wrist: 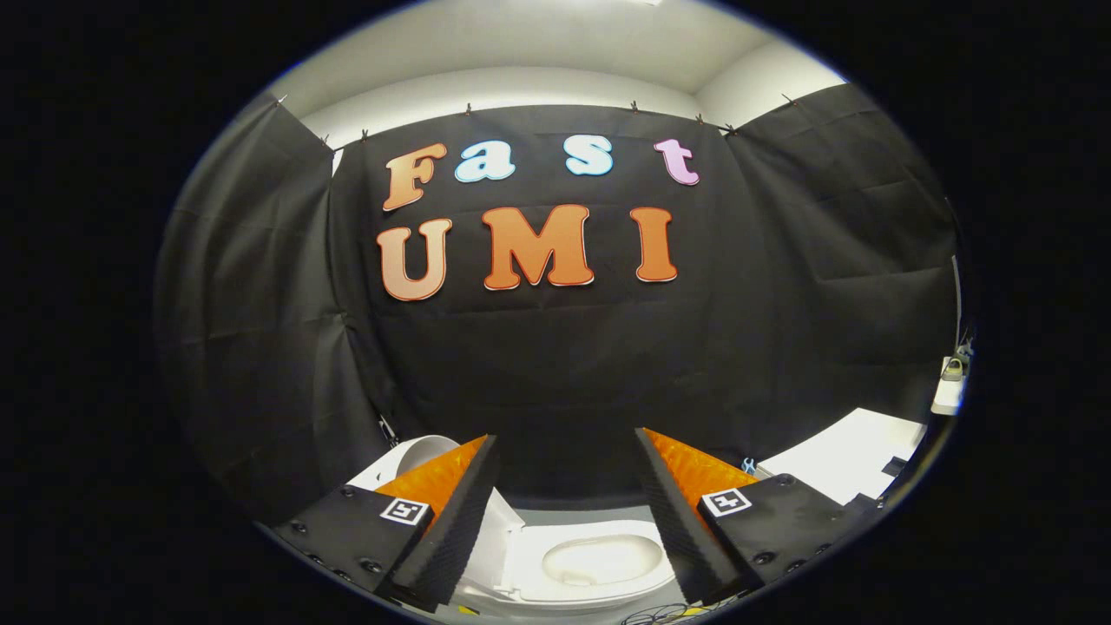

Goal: Open the toilet lid.

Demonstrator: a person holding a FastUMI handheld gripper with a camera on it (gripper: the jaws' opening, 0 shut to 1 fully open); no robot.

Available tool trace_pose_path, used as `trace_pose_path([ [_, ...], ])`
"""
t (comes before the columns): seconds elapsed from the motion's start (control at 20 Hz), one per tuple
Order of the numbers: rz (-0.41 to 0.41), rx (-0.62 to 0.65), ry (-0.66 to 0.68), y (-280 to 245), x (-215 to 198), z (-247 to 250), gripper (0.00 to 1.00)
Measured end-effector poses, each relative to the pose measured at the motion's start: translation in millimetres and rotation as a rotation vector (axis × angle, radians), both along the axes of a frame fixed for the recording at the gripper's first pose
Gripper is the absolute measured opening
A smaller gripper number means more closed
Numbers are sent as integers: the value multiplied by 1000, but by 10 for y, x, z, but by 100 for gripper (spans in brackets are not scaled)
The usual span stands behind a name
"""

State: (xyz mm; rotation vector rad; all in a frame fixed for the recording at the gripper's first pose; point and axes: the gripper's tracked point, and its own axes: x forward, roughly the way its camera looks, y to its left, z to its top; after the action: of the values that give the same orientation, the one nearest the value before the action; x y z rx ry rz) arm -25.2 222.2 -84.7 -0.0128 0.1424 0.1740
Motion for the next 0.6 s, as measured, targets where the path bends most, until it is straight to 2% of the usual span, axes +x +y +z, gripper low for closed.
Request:
trace_pose_path([
  [0.6, 19, 6, -4, 45, -43, 36, 98],
])
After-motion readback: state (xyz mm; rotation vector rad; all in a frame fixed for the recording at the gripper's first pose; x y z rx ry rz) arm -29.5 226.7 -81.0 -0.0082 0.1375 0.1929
